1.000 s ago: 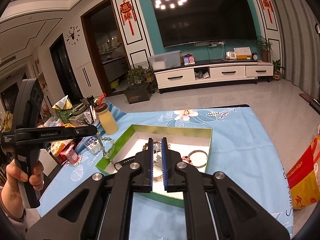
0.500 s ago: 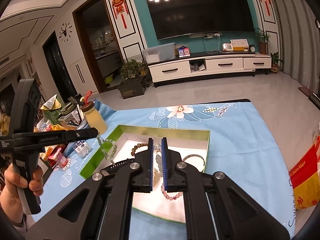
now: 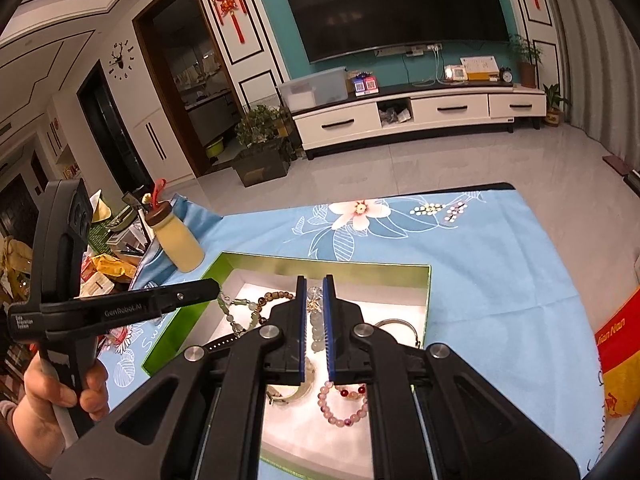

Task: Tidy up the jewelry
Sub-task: 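Lower both bracelets into the green box with both tools, then open both tools and withdraw them above the box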

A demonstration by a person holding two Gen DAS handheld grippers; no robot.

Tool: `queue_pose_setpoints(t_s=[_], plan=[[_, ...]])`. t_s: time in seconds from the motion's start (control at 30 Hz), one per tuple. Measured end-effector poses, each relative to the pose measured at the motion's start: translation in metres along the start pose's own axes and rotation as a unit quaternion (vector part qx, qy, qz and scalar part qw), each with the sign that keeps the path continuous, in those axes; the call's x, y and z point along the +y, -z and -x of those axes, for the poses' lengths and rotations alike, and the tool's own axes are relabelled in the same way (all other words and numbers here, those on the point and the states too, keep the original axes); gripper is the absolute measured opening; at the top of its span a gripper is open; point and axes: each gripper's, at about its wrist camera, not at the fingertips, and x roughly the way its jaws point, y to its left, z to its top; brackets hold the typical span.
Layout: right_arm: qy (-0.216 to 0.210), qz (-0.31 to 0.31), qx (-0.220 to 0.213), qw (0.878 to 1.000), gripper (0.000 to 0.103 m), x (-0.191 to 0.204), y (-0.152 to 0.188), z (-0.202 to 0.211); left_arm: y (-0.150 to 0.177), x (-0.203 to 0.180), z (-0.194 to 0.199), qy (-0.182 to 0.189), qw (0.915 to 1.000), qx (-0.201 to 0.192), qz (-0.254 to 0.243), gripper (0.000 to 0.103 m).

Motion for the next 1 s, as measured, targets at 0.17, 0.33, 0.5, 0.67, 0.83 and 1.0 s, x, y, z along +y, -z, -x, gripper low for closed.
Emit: queue_pose_setpoints(t_s=[0.17,0.33,0.5,0.67,0.83,1.0], plan=[[0.001,0.005,0.019,1.0,0.007,-0.001,-0.001,-0.019,-0.002,-0.003,-0.019,-0.013,0.9998,0.013,-0.008,0.003],[0.002,0.007,0.034,0.999,0.007,-0.001,0.0,-0.035,-0.002,-0.004,-0.032,-0.016,0.9996,0.022,-0.011,0.003],[0.003,0.011,0.045,0.999,0.007,0.002,-0.001,-0.047,-0.002,-0.006,-0.044,-0.023,0.9991,0.029,-0.022,0.003],[0.003,0.012,0.057,0.998,0.007,0.003,0.001,-0.059,0.0,-0.007,-0.051,-0.027,0.9986,0.035,-0.029,0.003],[0.004,0.006,0.073,0.997,0.007,0.001,0.002,-0.069,0.001,-0.008,-0.059,-0.034,0.9979,0.044,-0.033,0.003],[0.018,-0.014,0.102,0.995,0.023,-0.007,0.006,-0.078,0.003,-0.006,-0.059,-0.055,0.9966,0.05,-0.036,0.023]])
